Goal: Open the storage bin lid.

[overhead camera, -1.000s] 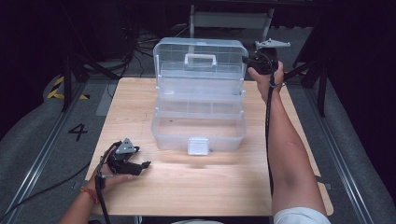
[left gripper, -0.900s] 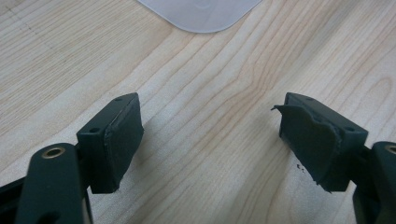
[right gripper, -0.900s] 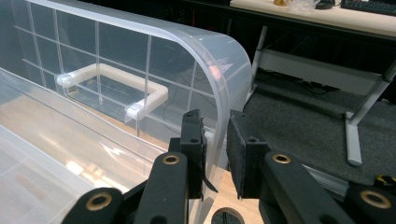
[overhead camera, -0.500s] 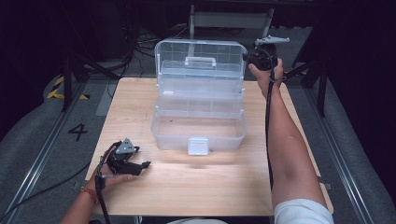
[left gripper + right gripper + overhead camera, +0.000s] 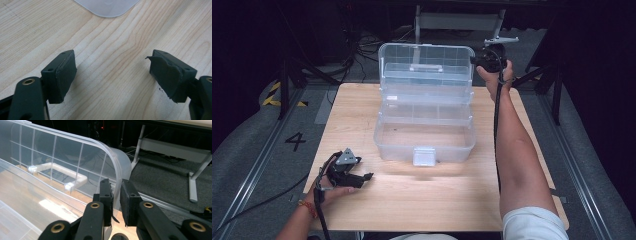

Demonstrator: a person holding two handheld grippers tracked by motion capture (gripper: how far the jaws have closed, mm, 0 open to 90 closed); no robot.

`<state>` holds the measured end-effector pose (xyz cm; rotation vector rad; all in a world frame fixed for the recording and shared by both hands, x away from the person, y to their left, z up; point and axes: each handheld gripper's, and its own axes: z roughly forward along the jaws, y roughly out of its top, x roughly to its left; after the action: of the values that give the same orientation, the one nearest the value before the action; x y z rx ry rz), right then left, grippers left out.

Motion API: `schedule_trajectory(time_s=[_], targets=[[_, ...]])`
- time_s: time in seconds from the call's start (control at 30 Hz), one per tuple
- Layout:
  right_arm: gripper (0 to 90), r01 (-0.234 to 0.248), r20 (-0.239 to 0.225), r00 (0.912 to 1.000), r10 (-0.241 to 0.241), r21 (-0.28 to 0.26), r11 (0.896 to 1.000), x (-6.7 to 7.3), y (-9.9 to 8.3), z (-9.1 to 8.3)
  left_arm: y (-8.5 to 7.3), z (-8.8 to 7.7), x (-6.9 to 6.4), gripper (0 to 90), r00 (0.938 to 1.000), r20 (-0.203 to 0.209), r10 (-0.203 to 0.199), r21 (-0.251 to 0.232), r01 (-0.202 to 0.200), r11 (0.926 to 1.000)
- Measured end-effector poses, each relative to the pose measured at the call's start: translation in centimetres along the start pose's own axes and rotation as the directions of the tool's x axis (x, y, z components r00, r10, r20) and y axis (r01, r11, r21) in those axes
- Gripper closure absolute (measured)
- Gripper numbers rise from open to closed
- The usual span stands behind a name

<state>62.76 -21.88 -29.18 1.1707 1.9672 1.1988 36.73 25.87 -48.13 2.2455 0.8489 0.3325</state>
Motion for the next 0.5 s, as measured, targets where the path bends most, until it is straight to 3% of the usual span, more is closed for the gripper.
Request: schedule_trajectory(time_s=[0.5], targets=[[79.5, -0.008, -0.005, 1.0000, 0.009, 0.041, 0.999, -0.9, 0.1, 2.0, 0.0, 0.0, 0.0, 22.0, 1.0000, 0.005, -0.007, 0.004, 0.006, 1.0000]])
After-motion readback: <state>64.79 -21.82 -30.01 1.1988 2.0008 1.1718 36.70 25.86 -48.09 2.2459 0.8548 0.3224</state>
